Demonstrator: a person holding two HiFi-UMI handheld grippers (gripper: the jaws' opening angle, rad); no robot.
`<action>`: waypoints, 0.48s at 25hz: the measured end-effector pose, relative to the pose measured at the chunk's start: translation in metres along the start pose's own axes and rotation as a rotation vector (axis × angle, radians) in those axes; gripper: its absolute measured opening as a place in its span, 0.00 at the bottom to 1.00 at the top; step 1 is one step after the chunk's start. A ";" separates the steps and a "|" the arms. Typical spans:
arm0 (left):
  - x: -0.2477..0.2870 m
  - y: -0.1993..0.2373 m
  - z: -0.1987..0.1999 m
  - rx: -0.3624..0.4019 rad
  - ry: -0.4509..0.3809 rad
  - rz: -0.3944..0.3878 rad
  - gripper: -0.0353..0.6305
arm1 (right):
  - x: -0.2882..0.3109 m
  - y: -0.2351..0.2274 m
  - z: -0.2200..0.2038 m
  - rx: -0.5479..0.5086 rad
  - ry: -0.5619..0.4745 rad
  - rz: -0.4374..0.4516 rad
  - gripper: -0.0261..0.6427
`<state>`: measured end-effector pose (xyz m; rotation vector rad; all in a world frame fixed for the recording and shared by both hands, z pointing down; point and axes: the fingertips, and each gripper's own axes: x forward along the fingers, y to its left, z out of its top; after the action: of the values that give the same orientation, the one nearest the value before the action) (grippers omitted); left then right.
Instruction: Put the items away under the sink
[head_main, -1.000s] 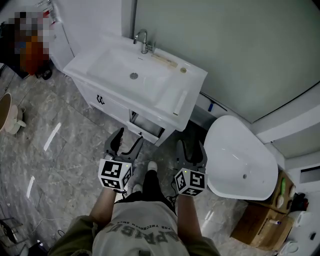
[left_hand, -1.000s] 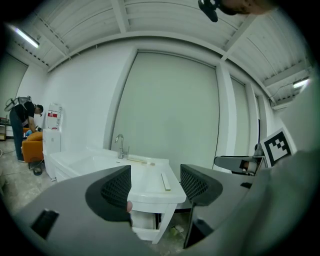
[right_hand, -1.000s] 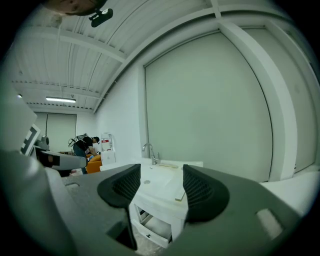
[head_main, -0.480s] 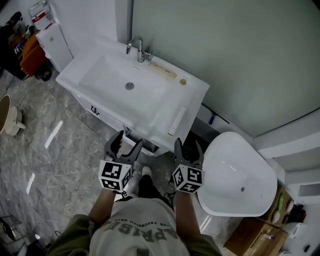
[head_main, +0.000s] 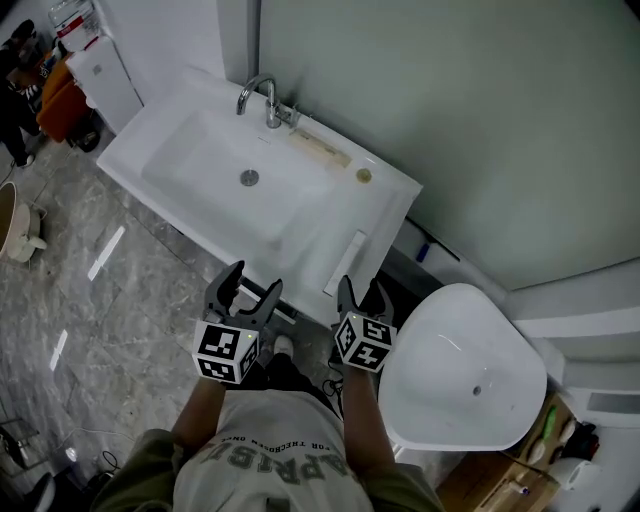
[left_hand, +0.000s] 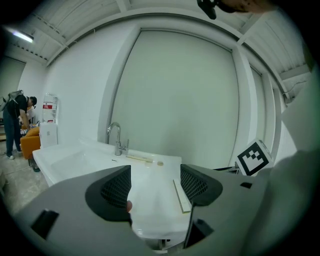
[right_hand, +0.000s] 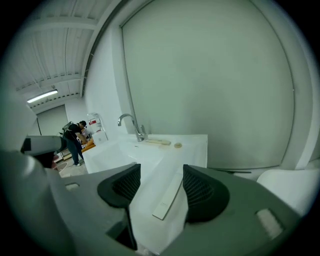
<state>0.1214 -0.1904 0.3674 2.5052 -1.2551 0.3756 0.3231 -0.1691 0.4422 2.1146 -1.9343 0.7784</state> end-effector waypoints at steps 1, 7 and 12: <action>0.003 0.003 -0.001 -0.003 0.008 0.003 0.51 | 0.008 -0.001 -0.006 0.004 0.028 -0.005 0.42; 0.024 0.025 -0.008 -0.006 0.060 -0.011 0.51 | 0.051 -0.007 -0.042 0.032 0.182 -0.051 0.42; 0.044 0.044 -0.013 -0.001 0.114 -0.061 0.51 | 0.080 -0.016 -0.068 0.063 0.306 -0.128 0.42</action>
<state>0.1102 -0.2421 0.4021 2.4769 -1.1321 0.4953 0.3221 -0.2056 0.5422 1.9912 -1.6216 1.0756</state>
